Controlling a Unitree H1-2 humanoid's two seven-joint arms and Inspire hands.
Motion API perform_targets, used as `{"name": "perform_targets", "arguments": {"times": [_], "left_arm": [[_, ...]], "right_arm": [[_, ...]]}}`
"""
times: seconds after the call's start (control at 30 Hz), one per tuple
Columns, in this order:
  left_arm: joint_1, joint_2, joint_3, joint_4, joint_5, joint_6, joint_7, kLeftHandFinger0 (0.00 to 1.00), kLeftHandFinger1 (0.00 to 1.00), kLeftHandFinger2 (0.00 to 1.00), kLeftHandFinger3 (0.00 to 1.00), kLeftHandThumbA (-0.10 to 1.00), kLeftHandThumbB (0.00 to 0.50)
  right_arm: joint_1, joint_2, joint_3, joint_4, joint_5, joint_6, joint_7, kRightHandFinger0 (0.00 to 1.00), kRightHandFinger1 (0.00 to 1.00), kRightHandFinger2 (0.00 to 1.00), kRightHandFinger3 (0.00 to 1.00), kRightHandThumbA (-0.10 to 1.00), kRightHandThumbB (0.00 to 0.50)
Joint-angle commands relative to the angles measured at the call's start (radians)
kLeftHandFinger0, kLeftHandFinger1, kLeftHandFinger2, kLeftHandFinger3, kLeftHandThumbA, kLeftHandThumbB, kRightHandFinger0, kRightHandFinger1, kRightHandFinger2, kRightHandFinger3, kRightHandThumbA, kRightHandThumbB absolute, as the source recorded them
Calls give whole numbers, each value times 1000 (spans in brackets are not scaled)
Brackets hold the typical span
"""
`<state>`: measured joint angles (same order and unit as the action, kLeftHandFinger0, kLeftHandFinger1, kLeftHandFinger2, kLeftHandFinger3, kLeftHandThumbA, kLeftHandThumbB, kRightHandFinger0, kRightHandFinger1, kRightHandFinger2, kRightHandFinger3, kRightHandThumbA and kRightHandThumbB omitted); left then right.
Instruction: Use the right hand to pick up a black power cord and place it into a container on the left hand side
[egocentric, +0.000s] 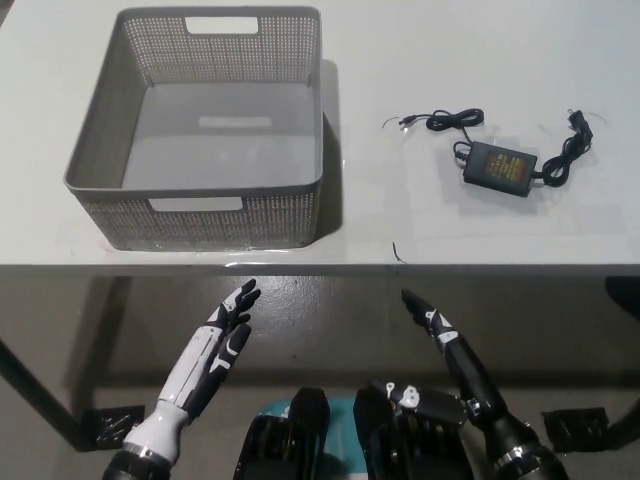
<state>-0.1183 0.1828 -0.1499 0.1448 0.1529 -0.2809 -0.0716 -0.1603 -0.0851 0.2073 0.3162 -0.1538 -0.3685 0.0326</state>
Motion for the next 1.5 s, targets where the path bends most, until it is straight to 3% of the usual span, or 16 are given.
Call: {"name": "perform_targets", "arguments": {"times": [0.0, 0.07, 0.17, 0.27, 0.4, 0.5, 0.6, 0.7, 0.87, 1.0, 1.17, 1.27, 1.47], "left_arm": [[-23, 21, -2, -6, 2, -64, -23, 1000, 1000, 1000, 1000, 1000, 293], [-28, 25, 1, -8, 7, -63, -23, 1000, 1000, 1000, 1000, 1000, 293], [-28, 27, 1, -10, 10, -63, -24, 1000, 1000, 1000, 1000, 1000, 291], [-27, 25, 4, -17, 6, -59, -25, 1000, 1000, 1000, 1000, 1000, 288], [-22, 22, 5, -17, 9, -59, -23, 1000, 1000, 1000, 1000, 1000, 303], [-20, 24, 8, -21, 4, -52, -26, 1000, 1000, 1000, 1000, 1000, 311], [-25, 24, 11, -17, -1, -60, -26, 1000, 1000, 1000, 1000, 1000, 311], [-22, 26, 8, -19, -8, -58, -37, 1000, 1000, 1000, 1000, 1000, 350], [-18, 38, -11, -20, -2, -62, -67, 1000, 1000, 1000, 1000, 1000, 387], [-15, 47, -17, -31, 11, -49, -77, 1000, 1000, 1000, 1000, 1000, 384], [-13, 46, -15, -34, 2, -48, -80, 1000, 1000, 1000, 1000, 1000, 386], [-9, 43, -14, -37, -2, -51, -81, 1000, 1000, 1000, 1000, 1000, 364], [41, 31, -11, -42, 22, -72, -55, 1000, 1000, 1000, 1000, 1000, 374]], "right_arm": [[-14, 24, -60, -36, 1, -101, -93, 1000, 1000, 1000, 1000, 999, 290], [-24, 31, -82, -55, 14, -101, -114, 1000, 1000, 1000, 1000, 919, 290], [-34, 20, -93, -89, 0, -101, -155, 1000, 1000, 1000, 1000, 911, 272], [-39, 12, -123, -137, -27, -101, -153, 1000, 1000, 1000, 1000, 966, 318], [-60, -27, -160, -193, -37, -78, -125, 1000, 1000, 1000, 1000, 935, 350], [-94, -65, -186, -231, -45, -18, -111, 1000, 1000, 1000, 1000, 930, 426], [-139, -105, -200, -242, -74, 22, -104, 1000, 1000, 1000, 1000, 916, 422], [-208, -158, -209, -230, -157, 98, -109, 1000, 1000, 1000, 1000, 945, 412], [-333, -237, -208, -157, -252, 152, -132, 1000, 1000, 1000, 1000, 1000, 438], [-458, -311, -169, -99, -394, 221, -143, 1000, 1000, 1000, 1000, 1000, 486], [-580, -360, -121, -22, -449, 261, -114, 1000, 1000, 1000, 1000, 1000, 468], [-662, -384, -79, 66, -463, 259, -92, 1000, 1000, 1000, 1000, 1000, 491], [-803, -407, 68, 256, -525, 287, 16, 1000, 1000, 1000, 1000, 1000, 500]]}}
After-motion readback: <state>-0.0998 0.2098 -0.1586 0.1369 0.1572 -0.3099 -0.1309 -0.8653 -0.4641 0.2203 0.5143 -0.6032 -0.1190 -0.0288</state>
